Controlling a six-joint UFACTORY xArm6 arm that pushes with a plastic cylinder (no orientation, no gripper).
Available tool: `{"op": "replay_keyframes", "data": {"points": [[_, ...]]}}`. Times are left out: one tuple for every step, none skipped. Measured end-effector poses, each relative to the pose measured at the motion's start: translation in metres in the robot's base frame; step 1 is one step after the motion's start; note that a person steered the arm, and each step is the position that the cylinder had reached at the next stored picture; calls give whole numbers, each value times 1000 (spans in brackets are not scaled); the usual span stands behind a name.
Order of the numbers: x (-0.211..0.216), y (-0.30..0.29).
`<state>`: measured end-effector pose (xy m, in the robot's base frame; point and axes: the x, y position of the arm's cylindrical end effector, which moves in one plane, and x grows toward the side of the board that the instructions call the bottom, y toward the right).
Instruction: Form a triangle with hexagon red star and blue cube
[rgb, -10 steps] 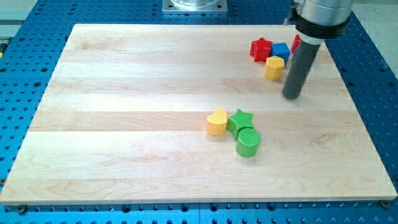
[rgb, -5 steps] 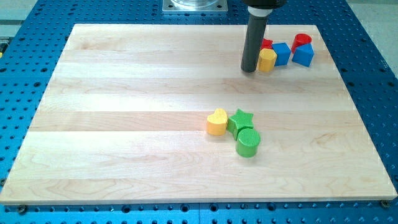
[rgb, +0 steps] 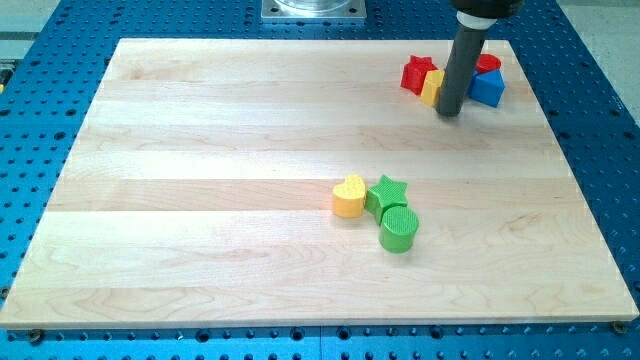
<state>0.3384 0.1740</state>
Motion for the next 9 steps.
{"op": "replay_keyframes", "data": {"points": [[-6, -15], [10, -47], [-23, -82], [-56, -117], [-139, -85], [-146, -55], [-135, 63], [-104, 138], [-66, 165]]}}
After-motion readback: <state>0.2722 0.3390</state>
